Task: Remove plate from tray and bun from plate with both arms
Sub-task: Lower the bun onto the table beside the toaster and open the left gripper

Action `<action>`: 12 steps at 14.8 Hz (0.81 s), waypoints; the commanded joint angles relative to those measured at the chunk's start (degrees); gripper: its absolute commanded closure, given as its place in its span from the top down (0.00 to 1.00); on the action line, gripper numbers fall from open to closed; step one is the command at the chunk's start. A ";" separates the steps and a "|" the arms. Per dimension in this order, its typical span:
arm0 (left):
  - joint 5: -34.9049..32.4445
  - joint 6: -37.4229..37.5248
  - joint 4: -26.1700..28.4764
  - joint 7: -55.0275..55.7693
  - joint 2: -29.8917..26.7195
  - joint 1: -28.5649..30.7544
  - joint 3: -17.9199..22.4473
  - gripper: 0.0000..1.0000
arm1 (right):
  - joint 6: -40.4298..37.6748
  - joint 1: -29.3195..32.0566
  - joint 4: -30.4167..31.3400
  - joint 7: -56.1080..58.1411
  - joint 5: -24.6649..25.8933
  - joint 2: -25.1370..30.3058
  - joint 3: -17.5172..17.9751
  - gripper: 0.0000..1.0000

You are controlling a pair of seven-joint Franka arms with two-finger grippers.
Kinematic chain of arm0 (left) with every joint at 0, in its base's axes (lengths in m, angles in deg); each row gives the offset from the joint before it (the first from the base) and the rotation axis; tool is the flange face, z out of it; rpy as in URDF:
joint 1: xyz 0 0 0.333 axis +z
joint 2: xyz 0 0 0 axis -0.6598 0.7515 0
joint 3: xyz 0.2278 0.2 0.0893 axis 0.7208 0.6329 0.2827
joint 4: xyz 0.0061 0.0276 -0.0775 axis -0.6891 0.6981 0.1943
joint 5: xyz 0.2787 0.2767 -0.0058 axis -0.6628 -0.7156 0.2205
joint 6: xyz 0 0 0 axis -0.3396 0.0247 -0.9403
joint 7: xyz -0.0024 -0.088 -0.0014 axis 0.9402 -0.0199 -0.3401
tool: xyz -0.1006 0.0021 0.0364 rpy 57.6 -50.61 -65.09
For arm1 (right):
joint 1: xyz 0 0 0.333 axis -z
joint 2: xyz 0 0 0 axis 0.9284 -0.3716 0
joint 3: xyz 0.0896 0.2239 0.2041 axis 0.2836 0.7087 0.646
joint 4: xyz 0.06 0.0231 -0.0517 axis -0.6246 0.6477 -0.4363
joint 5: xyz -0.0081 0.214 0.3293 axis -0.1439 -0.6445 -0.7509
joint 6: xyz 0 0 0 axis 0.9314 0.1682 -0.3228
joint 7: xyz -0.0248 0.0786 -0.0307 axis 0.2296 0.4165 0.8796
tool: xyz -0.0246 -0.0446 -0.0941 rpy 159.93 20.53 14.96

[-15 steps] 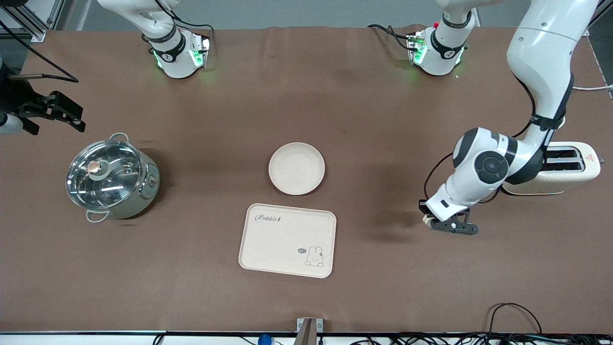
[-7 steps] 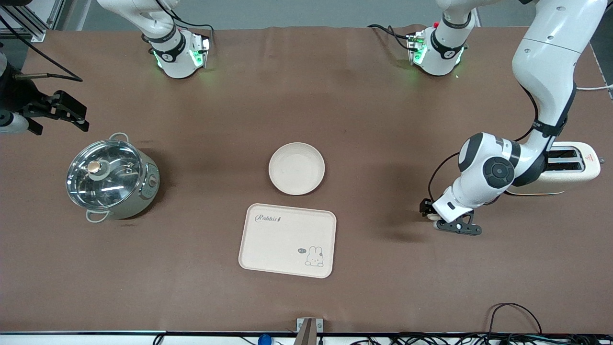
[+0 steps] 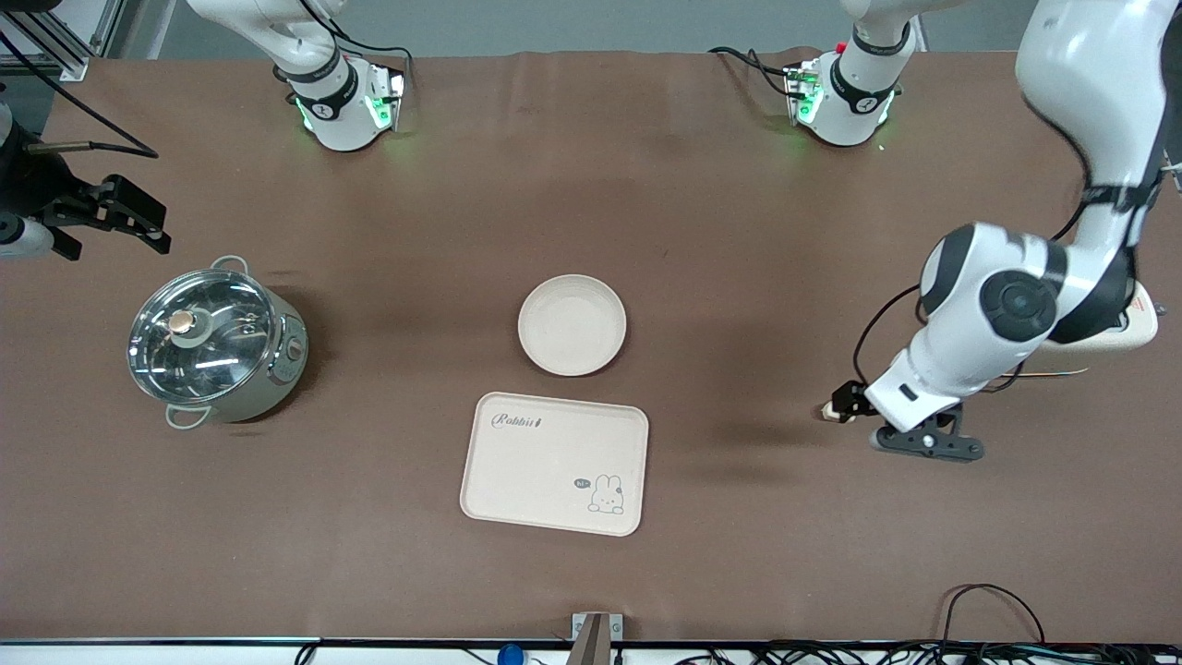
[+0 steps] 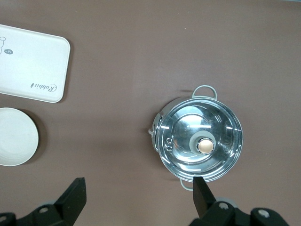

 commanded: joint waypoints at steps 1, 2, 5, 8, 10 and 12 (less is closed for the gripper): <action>1.40 9.54 -3.65 -1.88 -3.71 0.47 -1.63 1.00 | 0.53 -2.07 1.00 -0.10 1.12 0.99 -0.47 1.00; 4.63 11.22 -4.62 -3.46 -5.72 0.03 -0.59 1.00 | 0.62 -1.90 1.00 -0.10 1.12 0.99 -0.47 1.00; 15.95 17.02 -4.54 -8.90 -13.10 -13.44 18.76 1.00 | 0.62 -1.55 1.00 -0.18 1.12 0.90 -0.55 1.00; 21.80 21.68 -2.09 -12.18 -21.97 -16.50 26.32 1.00 | 0.62 -1.46 1.00 -0.18 1.12 0.90 -0.64 1.00; 21.62 24.15 -0.25 -12.01 -26.46 -15.00 25.62 1.00 | 0.71 -1.37 1.00 -0.18 1.12 0.90 -0.73 1.00; 19.62 23.64 1.26 -11.83 -29.11 -15.09 26.05 1.00 | 0.62 -1.55 1.09 -0.18 1.03 0.90 -0.73 1.00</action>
